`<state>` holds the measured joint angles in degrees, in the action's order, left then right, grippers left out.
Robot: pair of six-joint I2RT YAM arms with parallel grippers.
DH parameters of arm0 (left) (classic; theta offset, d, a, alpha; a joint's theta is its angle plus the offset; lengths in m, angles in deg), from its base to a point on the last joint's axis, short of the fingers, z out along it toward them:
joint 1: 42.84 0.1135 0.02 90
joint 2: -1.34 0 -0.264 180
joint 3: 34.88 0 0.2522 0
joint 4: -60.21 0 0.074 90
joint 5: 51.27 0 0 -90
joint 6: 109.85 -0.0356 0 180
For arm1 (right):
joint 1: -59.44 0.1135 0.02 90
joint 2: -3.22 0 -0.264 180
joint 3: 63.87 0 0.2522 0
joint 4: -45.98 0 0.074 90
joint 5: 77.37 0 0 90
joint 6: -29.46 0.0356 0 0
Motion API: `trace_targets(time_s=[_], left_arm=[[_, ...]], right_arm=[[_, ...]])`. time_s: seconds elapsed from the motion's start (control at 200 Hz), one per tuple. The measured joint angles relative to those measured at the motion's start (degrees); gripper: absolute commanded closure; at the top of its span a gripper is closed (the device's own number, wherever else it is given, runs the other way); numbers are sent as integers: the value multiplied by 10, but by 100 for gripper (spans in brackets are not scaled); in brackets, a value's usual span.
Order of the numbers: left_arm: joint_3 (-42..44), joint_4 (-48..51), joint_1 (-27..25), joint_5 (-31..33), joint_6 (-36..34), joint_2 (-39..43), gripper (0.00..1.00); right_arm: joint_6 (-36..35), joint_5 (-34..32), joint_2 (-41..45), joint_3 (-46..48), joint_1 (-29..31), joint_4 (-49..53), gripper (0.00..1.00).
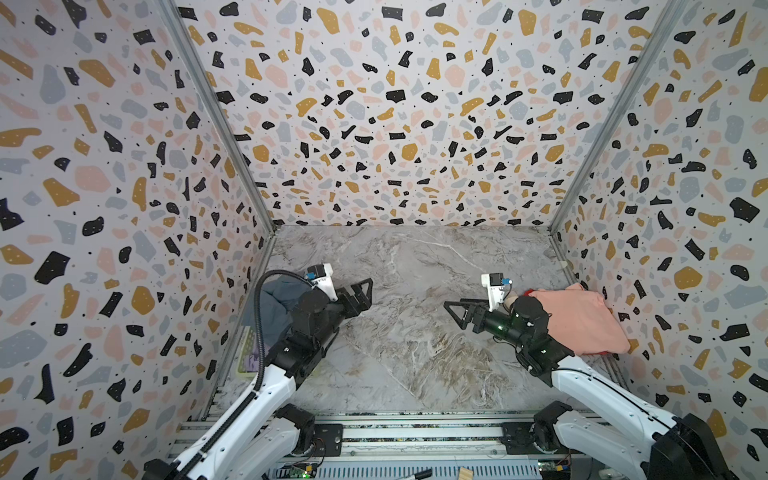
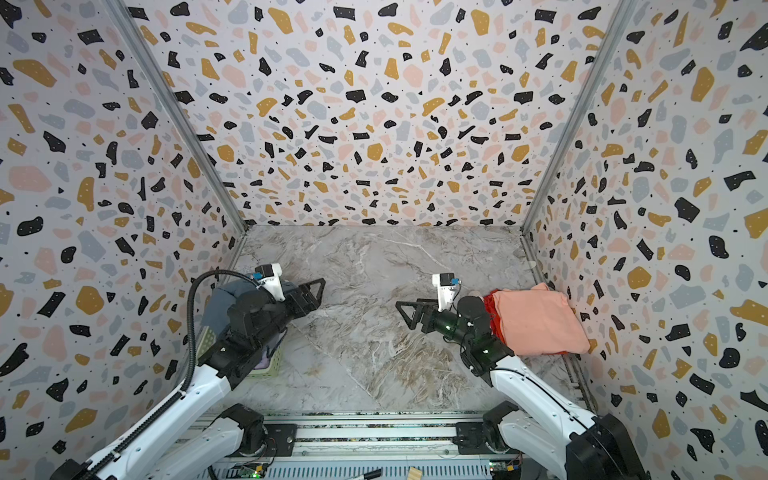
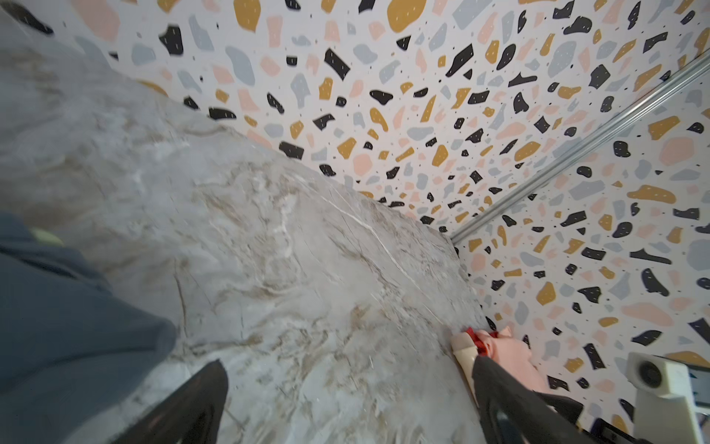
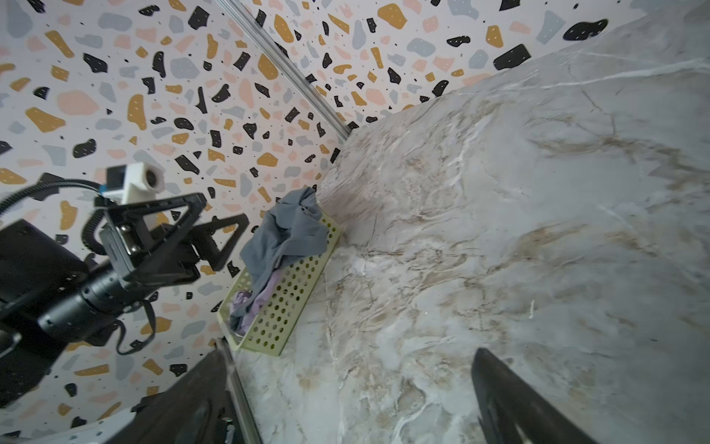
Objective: Fold and stack the t-shirts
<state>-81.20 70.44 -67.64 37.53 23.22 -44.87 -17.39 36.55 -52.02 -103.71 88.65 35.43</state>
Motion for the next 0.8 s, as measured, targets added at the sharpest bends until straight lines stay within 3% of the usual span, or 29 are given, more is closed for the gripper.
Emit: trace_targets(time_s=[0.13, 0.215, 0.441, 0.546, 0.701, 0.801], left_arm=[[15, 6, -12, -3, 29, 44, 0], [12, 11, -12, 5, 19, 62, 1], [-113, 125, 4, 195, -84, -19, 1], [-127, 139, 33, 245, -120, -55, 1], [-102, 137, 85, 257, -139, -70, 1], [-85, 126, 118, 230, -134, -70, 1]], right_arm=[[27, -7, -4, 3, -1, -11, 4], [28, 2, -53, -15, -1, -32, 1], [-14, 21, -280, -163, 31, -66, 1], [-34, 43, -372, -233, 60, -94, 1], [-29, 91, -508, -315, 103, -175, 1], [-12, 116, -586, -356, 127, -222, 1]])
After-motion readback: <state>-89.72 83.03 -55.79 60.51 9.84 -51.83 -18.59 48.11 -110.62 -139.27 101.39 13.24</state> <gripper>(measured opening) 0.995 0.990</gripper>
